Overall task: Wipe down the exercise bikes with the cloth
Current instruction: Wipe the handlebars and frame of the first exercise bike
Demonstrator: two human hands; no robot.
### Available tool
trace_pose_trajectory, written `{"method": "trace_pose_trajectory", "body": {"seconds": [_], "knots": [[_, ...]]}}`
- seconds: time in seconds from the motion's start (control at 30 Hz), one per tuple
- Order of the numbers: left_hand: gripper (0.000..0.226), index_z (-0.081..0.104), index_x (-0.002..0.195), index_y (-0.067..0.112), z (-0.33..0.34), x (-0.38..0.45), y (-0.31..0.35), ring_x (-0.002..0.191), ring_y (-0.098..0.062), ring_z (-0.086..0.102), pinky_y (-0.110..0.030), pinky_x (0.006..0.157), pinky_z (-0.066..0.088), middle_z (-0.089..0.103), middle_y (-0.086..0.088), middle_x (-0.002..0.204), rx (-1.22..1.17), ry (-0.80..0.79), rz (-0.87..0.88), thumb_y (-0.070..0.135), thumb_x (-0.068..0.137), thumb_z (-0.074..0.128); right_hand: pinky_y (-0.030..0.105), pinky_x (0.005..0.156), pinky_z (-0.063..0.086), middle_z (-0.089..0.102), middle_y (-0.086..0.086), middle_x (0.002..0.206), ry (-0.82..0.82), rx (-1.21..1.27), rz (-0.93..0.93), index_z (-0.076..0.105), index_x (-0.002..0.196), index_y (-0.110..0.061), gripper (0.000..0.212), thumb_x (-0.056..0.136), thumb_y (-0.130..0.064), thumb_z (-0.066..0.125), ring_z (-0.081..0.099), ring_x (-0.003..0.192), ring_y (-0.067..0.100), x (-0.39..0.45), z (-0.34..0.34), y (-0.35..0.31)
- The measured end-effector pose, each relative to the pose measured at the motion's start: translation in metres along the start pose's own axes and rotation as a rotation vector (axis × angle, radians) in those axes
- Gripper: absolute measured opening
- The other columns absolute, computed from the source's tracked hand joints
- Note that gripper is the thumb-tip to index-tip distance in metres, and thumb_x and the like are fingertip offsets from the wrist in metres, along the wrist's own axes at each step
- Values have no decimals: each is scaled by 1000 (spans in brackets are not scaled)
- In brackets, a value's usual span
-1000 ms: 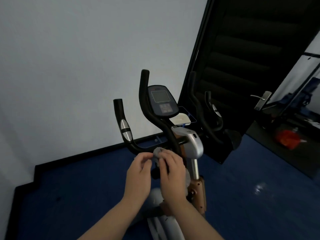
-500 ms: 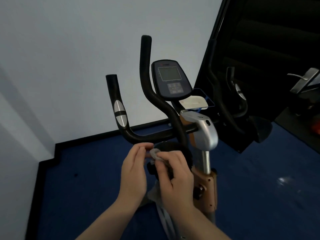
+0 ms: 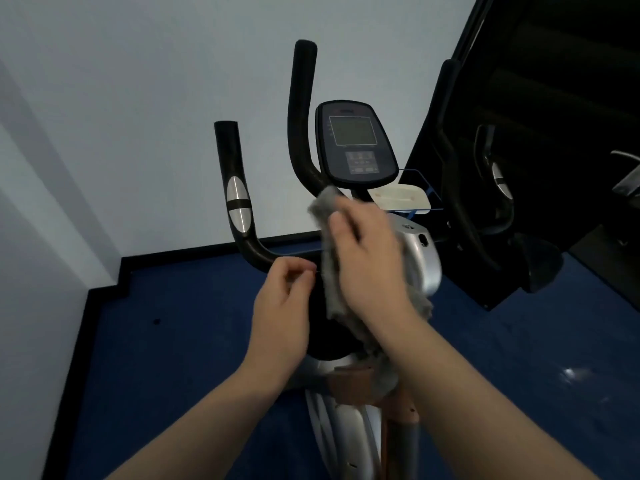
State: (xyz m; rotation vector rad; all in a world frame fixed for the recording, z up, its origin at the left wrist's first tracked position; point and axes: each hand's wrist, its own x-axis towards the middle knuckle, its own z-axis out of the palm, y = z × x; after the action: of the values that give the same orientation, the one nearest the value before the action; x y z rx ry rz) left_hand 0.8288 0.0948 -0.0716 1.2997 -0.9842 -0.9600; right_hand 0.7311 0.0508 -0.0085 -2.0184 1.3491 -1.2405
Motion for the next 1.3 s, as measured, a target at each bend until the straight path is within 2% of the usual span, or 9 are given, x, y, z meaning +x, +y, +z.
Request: {"method": "trace_pose_trajectory", "body": {"seconds": [0.1, 0.27, 0.4, 0.5, 0.6, 0.77, 0.97, 1.13, 1.3], "knots": [[10, 47, 87, 26, 1, 0, -4, 64, -6, 54, -22, 56, 45, 59, 2, 78, 133, 0, -8, 23, 94, 52, 38, 86, 46, 63, -4, 107, -241, -436, -154, 62, 116, -23, 26, 97, -23, 45, 53, 100, 14, -21, 14, 15], [15, 40, 81, 33, -4, -3, -8, 54, -4, 46, -29, 53, 38, 51, 7, 67, 270, 8, 65, 32, 96, 40, 34, 59, 51, 58, -3, 107, -242, -575, -144, 47, 125, -24, 37, 97, -38, 27, 59, 83, 18, -41, -1, 36], [21, 41, 79, 31, 0, -4, -6, 50, -5, 40, -29, 49, 34, 47, 8, 60, 253, 39, 95, 31, 100, 34, 32, 52, 37, 57, -3, 94, -419, -882, -170, 40, 123, -31, 27, 97, -38, 39, 61, 78, 21, -11, 10, 32], [21, 42, 81, 30, -2, -3, -7, 51, -3, 42, -26, 49, 36, 50, 9, 63, 258, 44, 104, 31, 101, 33, 32, 53, 42, 56, -2, 85, -163, -724, -7, 53, 100, -22, 27, 98, -42, 35, 57, 74, 18, -35, 9, 37], [20, 42, 82, 31, -3, -2, -8, 49, -1, 42, -25, 48, 35, 51, 14, 61, 278, 16, 103, 31, 100, 33, 27, 52, 35, 51, -6, 77, 0, -476, 217, 42, 87, -23, 34, 93, -52, 25, 51, 69, 14, -64, 6, 35], [19, 44, 85, 29, -2, -1, -7, 49, 1, 43, -18, 45, 37, 52, 16, 62, 257, 16, 105, 25, 100, 34, 35, 55, 31, 58, 6, 97, -36, -612, 136, 45, 122, -16, 27, 99, -26, 36, 53, 79, 25, -29, 10, 36], [18, 48, 88, 26, -1, 2, -9, 48, 2, 44, -15, 45, 37, 47, 10, 63, 212, 22, 72, 20, 100, 36, 38, 66, 48, 54, -7, 81, 251, -180, 419, 43, 94, -27, 45, 87, -62, 15, 54, 76, 14, -81, 27, 34], [22, 46, 84, 29, 2, 4, -7, 55, 8, 48, -9, 49, 38, 50, 7, 72, 197, 23, 81, 17, 99, 35, 44, 58, 51, 61, 1, 73, 171, -313, 270, 48, 92, -20, 44, 92, -55, 21, 59, 66, 20, -47, 18, 46], [19, 51, 89, 26, 1, 3, -8, 62, 8, 51, -22, 60, 41, 55, 6, 78, 167, 9, 7, 23, 99, 35, 44, 64, 55, 63, -4, 81, 331, 70, 518, 41, 107, -30, 53, 83, -71, 16, 64, 73, 12, -99, 47, 36]]}}
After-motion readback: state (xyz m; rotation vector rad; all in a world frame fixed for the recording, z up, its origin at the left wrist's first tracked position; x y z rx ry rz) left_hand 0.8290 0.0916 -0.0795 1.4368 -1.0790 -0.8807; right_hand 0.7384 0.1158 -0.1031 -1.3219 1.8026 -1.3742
